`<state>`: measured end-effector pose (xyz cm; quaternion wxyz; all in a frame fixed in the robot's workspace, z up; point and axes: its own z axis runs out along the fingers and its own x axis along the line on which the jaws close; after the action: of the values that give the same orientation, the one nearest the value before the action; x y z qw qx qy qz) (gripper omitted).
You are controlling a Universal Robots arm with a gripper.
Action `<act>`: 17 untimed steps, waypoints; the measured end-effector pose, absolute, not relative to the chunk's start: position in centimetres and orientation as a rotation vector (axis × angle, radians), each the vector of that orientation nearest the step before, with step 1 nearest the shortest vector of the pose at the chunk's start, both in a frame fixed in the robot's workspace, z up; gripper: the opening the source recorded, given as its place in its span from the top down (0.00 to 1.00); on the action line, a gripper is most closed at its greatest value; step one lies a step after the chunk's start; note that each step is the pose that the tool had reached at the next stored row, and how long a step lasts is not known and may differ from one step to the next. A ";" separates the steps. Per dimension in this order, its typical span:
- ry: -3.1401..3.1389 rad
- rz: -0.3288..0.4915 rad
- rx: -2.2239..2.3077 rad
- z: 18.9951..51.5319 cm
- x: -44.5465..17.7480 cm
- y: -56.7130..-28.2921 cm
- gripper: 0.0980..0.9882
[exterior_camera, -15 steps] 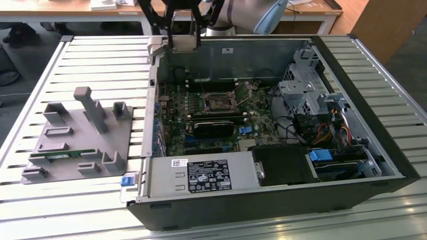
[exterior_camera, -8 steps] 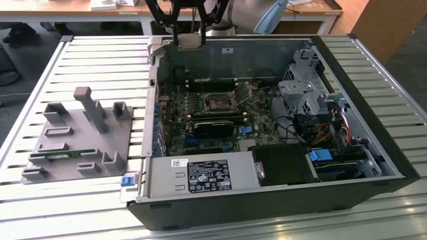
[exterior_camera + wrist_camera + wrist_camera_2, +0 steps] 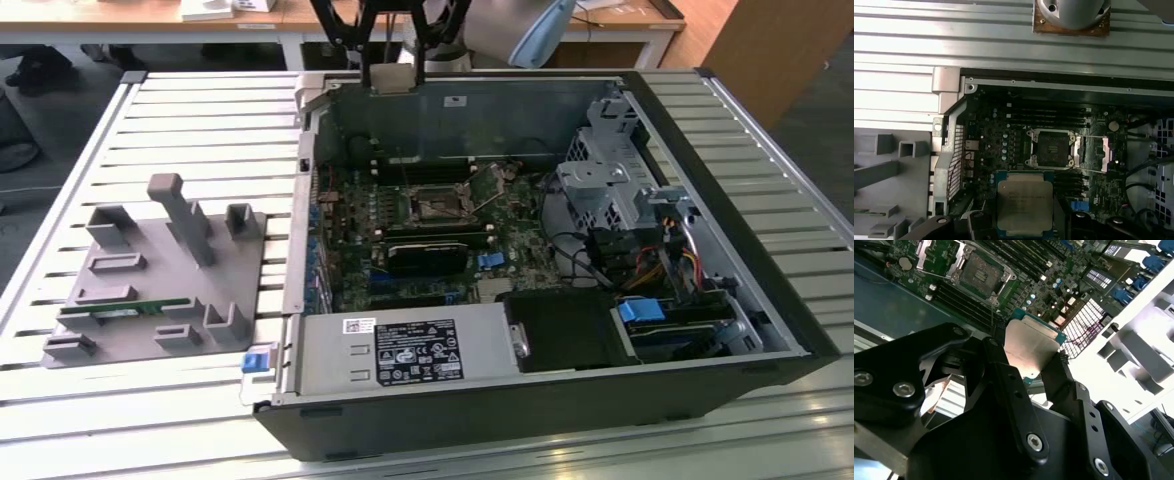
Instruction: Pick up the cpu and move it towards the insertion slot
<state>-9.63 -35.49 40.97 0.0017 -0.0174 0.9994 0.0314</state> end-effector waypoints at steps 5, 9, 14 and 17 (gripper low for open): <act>3.136 0.099 -0.055 41.0 -9.0 -35.2 0.51; 3.136 0.099 -0.055 41.0 -8.7 -34.7 0.51; 3.136 0.099 -0.053 41.0 -8.4 -34.1 0.51; 3.136 0.099 -0.038 41.0 -8.1 -33.9 0.51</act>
<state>-8.14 -33.93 40.96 0.0019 -0.0120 0.9994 0.0314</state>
